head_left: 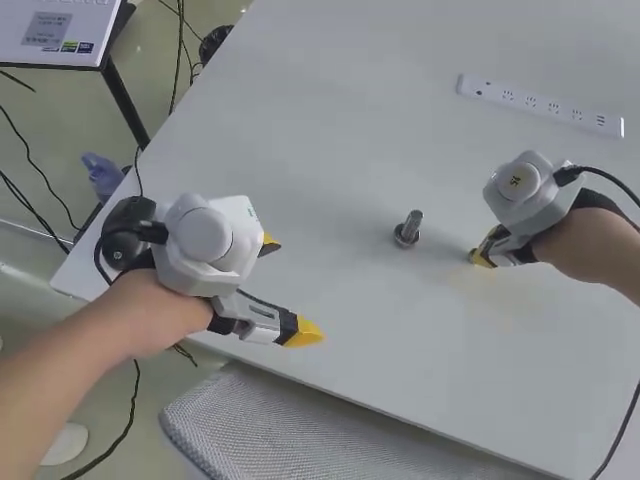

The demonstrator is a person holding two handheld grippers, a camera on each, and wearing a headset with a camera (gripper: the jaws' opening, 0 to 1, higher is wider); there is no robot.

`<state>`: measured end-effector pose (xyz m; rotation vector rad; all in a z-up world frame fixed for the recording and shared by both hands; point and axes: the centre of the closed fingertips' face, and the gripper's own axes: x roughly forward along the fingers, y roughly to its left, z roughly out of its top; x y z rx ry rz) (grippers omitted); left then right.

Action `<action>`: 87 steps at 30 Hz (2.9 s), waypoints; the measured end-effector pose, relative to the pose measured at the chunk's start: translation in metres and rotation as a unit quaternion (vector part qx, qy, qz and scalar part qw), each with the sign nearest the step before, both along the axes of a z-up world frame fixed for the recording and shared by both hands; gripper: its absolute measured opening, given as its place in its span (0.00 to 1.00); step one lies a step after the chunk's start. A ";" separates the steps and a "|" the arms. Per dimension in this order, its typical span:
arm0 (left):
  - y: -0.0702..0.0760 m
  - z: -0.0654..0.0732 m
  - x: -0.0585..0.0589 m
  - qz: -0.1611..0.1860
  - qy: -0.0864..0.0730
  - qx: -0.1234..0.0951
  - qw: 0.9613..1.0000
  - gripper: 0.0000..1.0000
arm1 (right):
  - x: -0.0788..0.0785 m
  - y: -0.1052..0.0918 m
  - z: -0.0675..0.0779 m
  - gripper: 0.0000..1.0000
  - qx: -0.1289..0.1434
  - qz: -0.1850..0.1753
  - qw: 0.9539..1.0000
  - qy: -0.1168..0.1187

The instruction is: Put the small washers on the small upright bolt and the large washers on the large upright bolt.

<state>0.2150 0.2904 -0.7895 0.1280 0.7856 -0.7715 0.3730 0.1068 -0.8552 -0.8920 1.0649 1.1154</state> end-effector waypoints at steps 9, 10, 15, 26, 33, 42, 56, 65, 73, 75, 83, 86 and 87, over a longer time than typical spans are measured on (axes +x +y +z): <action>-0.002 -0.001 0.001 -0.001 0.002 -0.001 1.000 0.78 | 0.000 -0.001 0.001 0.13 -0.007 0.007 1.000 -0.003; -0.001 -0.001 0.001 0.000 0.001 0.000 1.000 0.78 | 0.000 -0.001 0.001 0.13 -0.007 0.007 1.000 -0.002; -0.002 0.001 0.002 0.000 -0.001 0.000 1.000 0.78 | 0.000 -0.002 0.001 0.13 -0.001 -0.008 1.000 0.000; -0.002 0.001 0.000 -0.002 0.001 0.000 1.000 0.78 | -0.001 -0.003 -0.001 0.14 -0.007 -0.004 1.000 -0.004; -0.001 0.002 -0.004 -0.001 0.000 0.000 1.000 0.78 | -0.002 -0.003 0.000 0.23 -0.003 -0.007 1.000 0.000; -0.002 0.005 -0.007 -0.001 -0.006 -0.001 1.000 0.78 | 0.001 0.000 0.008 0.25 0.005 -0.005 1.000 -0.007; -0.003 0.013 -0.007 0.006 -0.014 -0.010 1.000 0.79 | 0.008 -0.002 0.032 0.25 0.018 -0.010 1.000 -0.018; -0.001 0.012 -0.008 0.003 -0.013 -0.005 1.000 0.79 | 0.004 -0.008 0.052 0.25 0.039 -0.022 0.999 -0.027; -0.002 0.016 -0.010 0.002 -0.017 -0.003 1.000 0.79 | -0.007 -0.010 0.072 0.27 0.087 -0.047 0.995 -0.030; -0.002 0.017 -0.010 0.003 -0.018 -0.004 1.000 0.79 | -0.009 -0.009 0.078 0.27 0.106 -0.056 0.992 -0.032; -0.005 0.018 -0.009 0.005 -0.018 -0.021 1.000 0.80 | -0.021 -0.016 0.091 0.31 0.157 -0.091 0.983 -0.037; -0.007 0.020 -0.007 0.006 -0.022 -0.024 0.999 0.80 | -0.029 -0.020 0.092 0.34 0.172 -0.098 0.980 -0.033; -0.007 0.021 -0.006 0.005 -0.023 -0.021 1.000 0.80 | -0.031 -0.022 0.092 0.35 0.179 -0.107 0.977 -0.032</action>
